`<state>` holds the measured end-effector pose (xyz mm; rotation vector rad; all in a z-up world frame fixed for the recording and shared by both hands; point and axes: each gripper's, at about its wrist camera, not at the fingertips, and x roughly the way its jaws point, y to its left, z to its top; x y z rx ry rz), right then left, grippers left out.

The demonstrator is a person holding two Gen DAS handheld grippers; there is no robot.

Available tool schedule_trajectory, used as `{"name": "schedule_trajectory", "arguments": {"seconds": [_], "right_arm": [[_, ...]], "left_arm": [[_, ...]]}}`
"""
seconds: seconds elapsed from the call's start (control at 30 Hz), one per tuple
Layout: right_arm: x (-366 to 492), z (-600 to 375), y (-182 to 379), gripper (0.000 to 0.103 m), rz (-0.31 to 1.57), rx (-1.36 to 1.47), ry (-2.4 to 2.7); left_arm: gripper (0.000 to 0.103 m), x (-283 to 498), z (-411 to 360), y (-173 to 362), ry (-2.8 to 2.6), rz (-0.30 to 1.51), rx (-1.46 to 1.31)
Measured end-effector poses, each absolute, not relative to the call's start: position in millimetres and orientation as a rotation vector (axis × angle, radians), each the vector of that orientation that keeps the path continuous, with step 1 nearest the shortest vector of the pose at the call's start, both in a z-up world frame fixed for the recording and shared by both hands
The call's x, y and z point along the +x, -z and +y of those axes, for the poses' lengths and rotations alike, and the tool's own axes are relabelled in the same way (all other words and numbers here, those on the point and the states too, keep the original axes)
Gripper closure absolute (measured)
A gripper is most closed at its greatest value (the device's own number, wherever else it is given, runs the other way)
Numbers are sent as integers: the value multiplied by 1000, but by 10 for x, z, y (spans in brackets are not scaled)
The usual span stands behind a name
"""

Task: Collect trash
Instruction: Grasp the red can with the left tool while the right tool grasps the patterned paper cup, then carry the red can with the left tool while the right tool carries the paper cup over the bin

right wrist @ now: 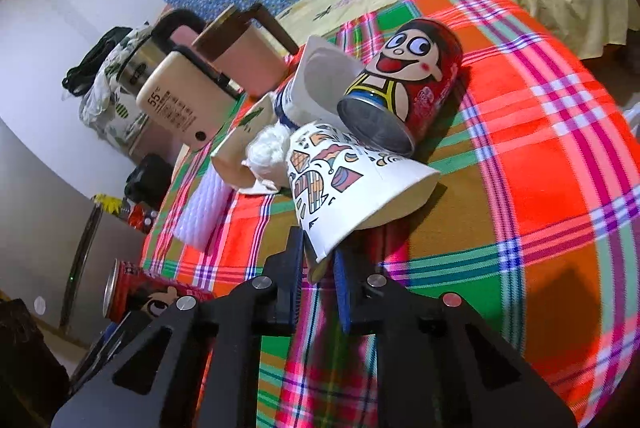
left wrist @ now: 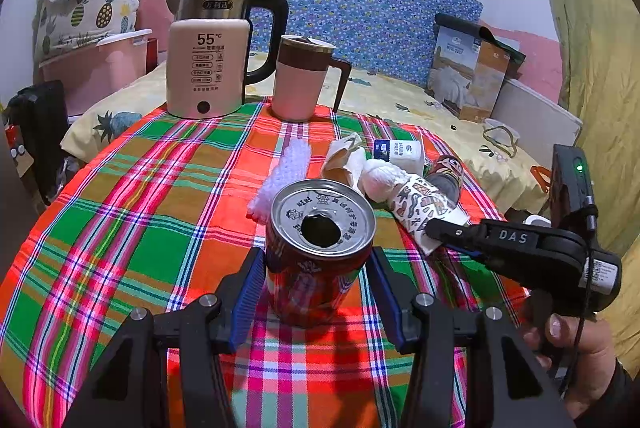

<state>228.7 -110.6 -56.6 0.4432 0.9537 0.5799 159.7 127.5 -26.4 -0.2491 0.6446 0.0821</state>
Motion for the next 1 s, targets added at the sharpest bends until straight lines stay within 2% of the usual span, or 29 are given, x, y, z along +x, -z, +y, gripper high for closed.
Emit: {"name": "schedule_trajectory", "arguments": {"seconds": [0.07, 1.0], "right_arm": [[2244, -1118, 526, 91, 938, 421, -581], [1391, -1799, 225, 91, 852, 276, -525]], "left_arm": [[51, 1585, 1250, 259, -81, 647, -245], [51, 1058, 341, 171, 65, 695, -165]]}}
